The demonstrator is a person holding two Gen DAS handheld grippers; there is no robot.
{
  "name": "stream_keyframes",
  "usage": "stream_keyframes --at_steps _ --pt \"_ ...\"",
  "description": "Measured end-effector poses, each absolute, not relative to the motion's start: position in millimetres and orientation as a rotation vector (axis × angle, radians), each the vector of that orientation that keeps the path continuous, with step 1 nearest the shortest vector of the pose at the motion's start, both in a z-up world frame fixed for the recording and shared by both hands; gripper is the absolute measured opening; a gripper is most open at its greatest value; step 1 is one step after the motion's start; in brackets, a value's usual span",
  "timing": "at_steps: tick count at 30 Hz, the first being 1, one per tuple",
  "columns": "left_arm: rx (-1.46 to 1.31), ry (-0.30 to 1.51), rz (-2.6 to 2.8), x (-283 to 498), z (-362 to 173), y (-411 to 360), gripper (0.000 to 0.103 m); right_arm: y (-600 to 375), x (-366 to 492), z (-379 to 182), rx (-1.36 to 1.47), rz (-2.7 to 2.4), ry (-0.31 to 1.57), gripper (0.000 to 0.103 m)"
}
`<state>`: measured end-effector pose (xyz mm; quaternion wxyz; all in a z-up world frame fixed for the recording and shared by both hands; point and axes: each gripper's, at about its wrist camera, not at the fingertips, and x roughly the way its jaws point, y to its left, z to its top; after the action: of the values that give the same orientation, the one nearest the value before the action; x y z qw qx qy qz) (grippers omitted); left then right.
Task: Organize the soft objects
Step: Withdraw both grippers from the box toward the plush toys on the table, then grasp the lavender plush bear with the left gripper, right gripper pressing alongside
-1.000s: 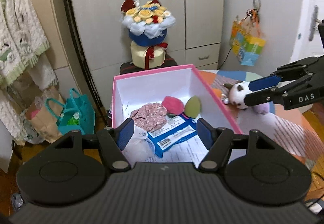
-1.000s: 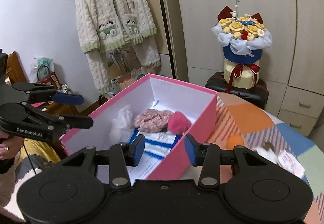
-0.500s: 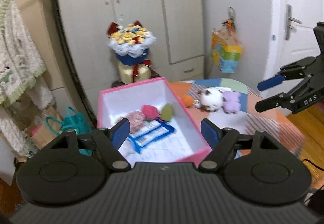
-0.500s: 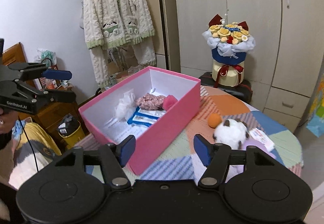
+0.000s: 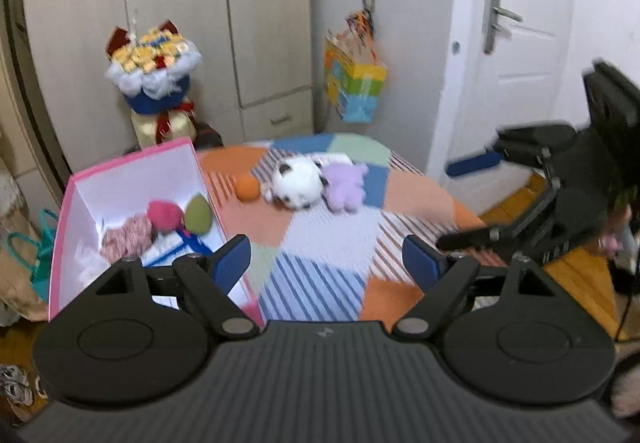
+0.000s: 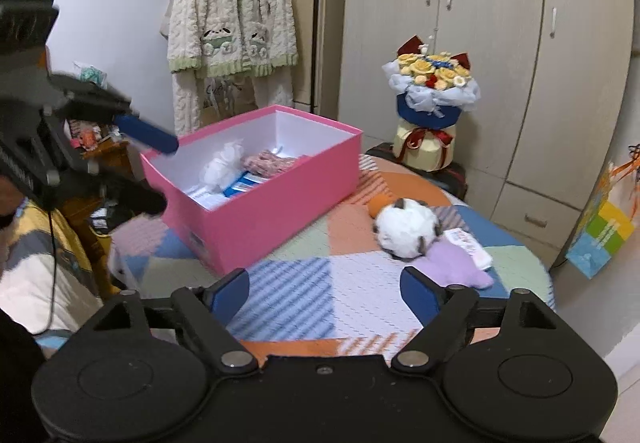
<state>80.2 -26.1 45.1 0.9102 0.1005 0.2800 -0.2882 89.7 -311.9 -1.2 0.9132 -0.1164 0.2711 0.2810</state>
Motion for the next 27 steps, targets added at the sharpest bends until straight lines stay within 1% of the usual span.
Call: stream_keyframes --at_steps 3,6,17,22,24,27 --pt "0.225 0.534 -0.555 87 38 -41 0.087 -321 96 -19 -0.254 0.540 0.536 0.087" --pt "0.221 0.539 -0.543 100 29 -57 0.087 -328 109 -33 -0.242 0.527 0.526 0.087" --pt "0.022 0.708 -0.655 167 -20 -111 0.085 -333 164 -67 -0.233 0.522 0.519 0.089" --pt "-0.080 0.756 -0.645 203 -47 -124 0.083 -335 196 -82 -0.246 0.496 0.528 0.090" --pt "-0.102 0.772 -0.624 219 -56 -131 0.078 -337 209 -87 -0.249 0.482 0.535 0.090" --pt "-0.113 0.785 -0.590 240 -68 -139 0.075 -343 229 -94 -0.236 0.471 0.542 0.090"
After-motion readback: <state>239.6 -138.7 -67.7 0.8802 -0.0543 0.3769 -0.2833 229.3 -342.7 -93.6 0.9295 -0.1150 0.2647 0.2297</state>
